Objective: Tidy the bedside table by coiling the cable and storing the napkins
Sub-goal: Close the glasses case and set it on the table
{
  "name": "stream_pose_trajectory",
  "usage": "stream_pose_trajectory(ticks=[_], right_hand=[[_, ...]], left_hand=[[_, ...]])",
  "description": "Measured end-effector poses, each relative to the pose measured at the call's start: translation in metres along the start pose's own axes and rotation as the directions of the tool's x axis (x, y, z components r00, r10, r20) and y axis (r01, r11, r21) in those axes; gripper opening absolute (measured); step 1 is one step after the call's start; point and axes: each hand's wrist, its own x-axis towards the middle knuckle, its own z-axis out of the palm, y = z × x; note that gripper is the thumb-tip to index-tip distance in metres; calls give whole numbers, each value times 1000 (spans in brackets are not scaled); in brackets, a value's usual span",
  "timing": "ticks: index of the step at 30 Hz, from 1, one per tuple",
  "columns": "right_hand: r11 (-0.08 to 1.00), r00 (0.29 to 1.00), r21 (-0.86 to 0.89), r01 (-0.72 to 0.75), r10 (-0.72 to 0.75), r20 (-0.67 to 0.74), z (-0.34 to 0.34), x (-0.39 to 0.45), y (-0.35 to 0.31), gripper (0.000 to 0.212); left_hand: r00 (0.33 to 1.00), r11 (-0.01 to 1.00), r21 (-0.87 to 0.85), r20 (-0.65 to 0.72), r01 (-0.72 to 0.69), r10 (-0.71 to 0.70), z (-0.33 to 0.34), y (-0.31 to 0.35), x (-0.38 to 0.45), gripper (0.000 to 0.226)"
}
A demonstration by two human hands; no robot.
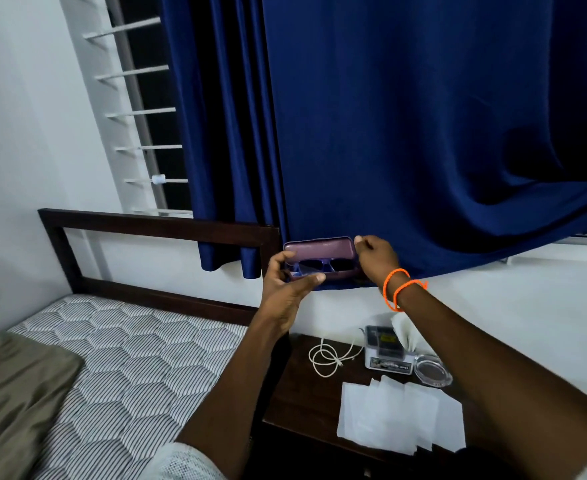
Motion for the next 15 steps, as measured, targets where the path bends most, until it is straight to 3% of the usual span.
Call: stream_pose_trajectory(ticks=[2,4,11,15], right_hand=[[925,970,301,-231,195,144,6,-6,0,36],[819,939,466,-336,254,230,7,-12,-3,32],[719,919,577,-386,249,305,6,-14,-7,55],[718,924,588,-372,222,313,11,-15,-6,54]], left_hand=[[1000,1000,1,-1,-13,13,0,-1,1,66],[1000,1000,-16,-15,0,0,-2,-1,2,71],[1000,999,-50,-9,15,-15,-9,4,3,95],[998,1000,-7,56,-5,6,-9,8,3,73]])
